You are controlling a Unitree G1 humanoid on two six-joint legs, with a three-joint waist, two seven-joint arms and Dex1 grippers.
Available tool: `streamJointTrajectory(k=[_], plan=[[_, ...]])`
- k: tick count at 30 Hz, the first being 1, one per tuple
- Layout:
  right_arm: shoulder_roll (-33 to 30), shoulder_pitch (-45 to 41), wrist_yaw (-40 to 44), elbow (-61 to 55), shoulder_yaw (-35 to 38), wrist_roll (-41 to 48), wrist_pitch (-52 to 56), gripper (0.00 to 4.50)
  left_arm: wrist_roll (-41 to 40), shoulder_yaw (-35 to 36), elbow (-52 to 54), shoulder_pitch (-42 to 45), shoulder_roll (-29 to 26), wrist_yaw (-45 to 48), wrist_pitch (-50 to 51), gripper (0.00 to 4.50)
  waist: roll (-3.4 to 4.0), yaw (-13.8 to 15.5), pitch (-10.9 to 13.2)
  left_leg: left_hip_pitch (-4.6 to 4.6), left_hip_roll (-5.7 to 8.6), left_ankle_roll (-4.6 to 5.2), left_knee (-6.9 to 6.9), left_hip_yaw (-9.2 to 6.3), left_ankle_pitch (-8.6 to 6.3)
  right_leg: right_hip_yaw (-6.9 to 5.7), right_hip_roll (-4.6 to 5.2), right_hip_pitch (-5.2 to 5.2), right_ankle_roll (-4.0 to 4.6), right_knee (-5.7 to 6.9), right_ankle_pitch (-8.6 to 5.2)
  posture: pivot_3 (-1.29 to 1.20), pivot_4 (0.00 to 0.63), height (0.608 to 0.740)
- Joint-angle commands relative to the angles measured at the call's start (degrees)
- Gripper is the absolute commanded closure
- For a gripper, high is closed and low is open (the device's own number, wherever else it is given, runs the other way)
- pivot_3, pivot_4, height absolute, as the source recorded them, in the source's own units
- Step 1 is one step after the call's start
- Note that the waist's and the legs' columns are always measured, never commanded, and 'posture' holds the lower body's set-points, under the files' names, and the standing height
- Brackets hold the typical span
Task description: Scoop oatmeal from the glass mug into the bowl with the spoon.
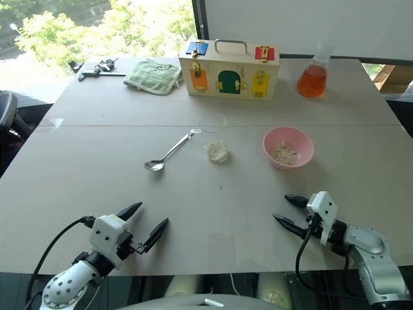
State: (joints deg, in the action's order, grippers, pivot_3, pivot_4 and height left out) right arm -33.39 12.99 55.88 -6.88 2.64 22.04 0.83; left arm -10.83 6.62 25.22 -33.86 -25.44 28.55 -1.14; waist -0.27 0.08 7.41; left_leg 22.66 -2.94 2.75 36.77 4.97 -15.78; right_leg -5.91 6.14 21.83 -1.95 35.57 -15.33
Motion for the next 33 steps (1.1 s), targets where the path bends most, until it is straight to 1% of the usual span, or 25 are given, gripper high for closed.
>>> streamJointTrajectory(k=[1,10,25,30,33], plan=[[0.0,1.5,0.8,1.0,-2.4,-1.2,1.6,1.19,2.1,-1.7,-1.3,-1.1,0.2,0.1,0.6,0.04,0.0,0.1,0.0,0.0,-0.01,0.0,0.02,0.01,0.0,-0.02,-0.04,0.0,0.0,0.02,0.0,0.0,0.15,0.74],[-0.3,0.8,1.5,2.0,-3.0,-2.1,0.1,1.19,3.3,-2.2,-1.5,-0.2,0.6,-1.3,1.2,0.04,0.02,0.7,0.0,0.01,-0.11,0.0,0.42,-0.01,0.0,-0.04,-0.16,-0.03,0.0,0.29,0.0,0.0,0.15,0.74],[0.6,0.4,1.6,2.5,-4.0,-2.4,-1.3,1.19,3.3,-1.8,-1.0,0.2,0.1,-1.1,0.6,0.04,0.0,0.7,0.0,0.0,-0.13,0.0,0.51,0.0,0.0,-0.04,-0.26,-0.07,0.0,0.35,0.02,0.0,0.15,0.74],[1.6,0.3,1.0,-0.7,-4.7,-1.4,0.0,1.19,-0.2,-0.8,1.8,1.6,-0.2,-0.1,3.8,0.04,0.0,0.7,0.0,0.0,-0.15,0.0,0.56,-0.01,0.01,-0.04,-0.29,-0.07,0.0,0.41,0.02,0.0,0.15,0.74],[3.9,-0.3,-2.3,-5.4,-5.5,0.4,3.9,1.19,-2.9,0.4,4.6,4.2,-0.9,0.1,7.7,0.04,0.01,0.7,0.1,0.0,-0.17,0.0,0.61,-0.02,0.01,-0.04,-0.31,-0.07,0.0,0.47,0.02,0.0,0.15,0.74]])
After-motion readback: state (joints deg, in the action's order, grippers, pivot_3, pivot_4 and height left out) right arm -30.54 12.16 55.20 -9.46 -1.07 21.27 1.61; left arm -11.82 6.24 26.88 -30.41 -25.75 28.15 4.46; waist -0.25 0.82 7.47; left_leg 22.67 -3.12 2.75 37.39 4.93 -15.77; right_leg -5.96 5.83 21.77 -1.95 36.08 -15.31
